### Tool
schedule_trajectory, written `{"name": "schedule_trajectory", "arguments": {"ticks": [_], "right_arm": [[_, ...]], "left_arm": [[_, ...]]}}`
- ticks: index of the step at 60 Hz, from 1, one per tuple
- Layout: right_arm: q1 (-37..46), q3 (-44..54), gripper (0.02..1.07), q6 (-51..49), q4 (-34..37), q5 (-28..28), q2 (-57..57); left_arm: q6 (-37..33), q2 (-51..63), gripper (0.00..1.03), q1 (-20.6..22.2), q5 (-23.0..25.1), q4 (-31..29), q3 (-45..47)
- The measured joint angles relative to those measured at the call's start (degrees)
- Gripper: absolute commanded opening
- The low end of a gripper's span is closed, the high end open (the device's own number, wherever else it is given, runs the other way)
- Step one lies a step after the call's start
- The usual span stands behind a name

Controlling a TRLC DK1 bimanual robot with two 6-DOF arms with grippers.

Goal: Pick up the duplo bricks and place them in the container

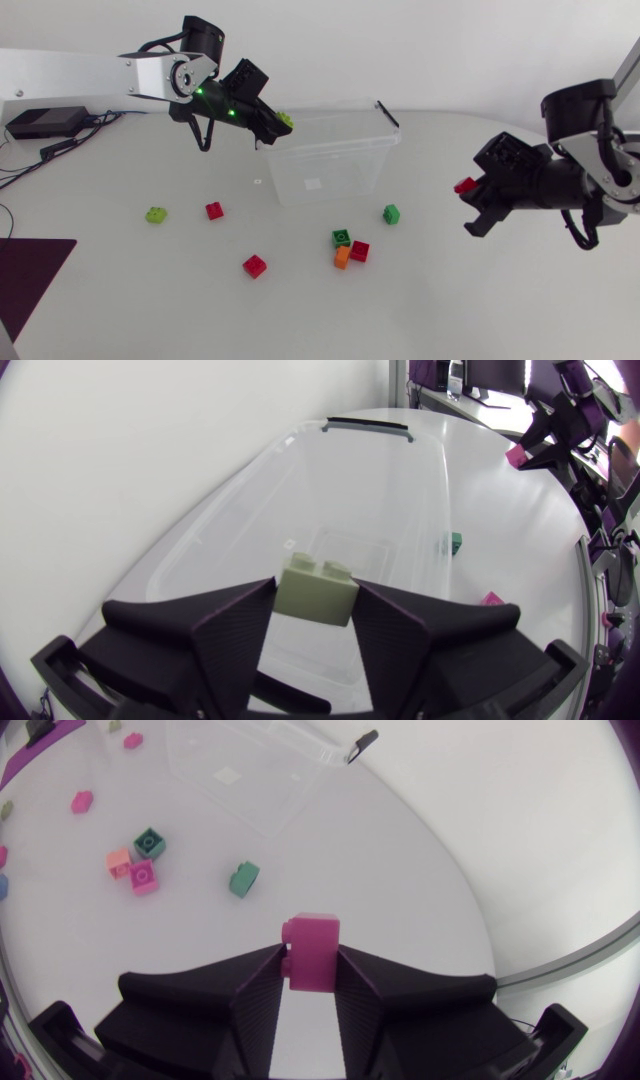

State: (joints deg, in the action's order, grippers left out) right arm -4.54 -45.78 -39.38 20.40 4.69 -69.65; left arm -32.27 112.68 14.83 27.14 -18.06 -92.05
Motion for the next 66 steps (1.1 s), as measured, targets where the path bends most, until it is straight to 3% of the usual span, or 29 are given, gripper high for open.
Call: {"name": "schedule_trajectory", "arguments": {"ticks": [11, 24, 40, 66], "right_arm": [[-2.43, -7.56, 0.30, 3.96, 0.42, 0.26, -3.23], [-6.69, -14.56, 0.30, 7.98, 0.35, 0.26, -8.68], [-10.40, -24.46, 0.30, 10.78, -0.70, 0.24, -16.28], [-15.32, -37.79, 0.30, 11.37, -1.33, 0.24, -28.81]], "left_arm": [[1.03, -0.46, 0.98, -1.60, -0.33, -0.66, -0.26], [1.22, -5.79, 0.98, -6.36, -0.46, -6.19, 0.28], [0.59, -13.05, 0.98, -13.90, -0.68, -17.88, 3.98], [-6.95, -18.49, 0.98, -24.04, -2.27, -32.52, 13.75]]}}
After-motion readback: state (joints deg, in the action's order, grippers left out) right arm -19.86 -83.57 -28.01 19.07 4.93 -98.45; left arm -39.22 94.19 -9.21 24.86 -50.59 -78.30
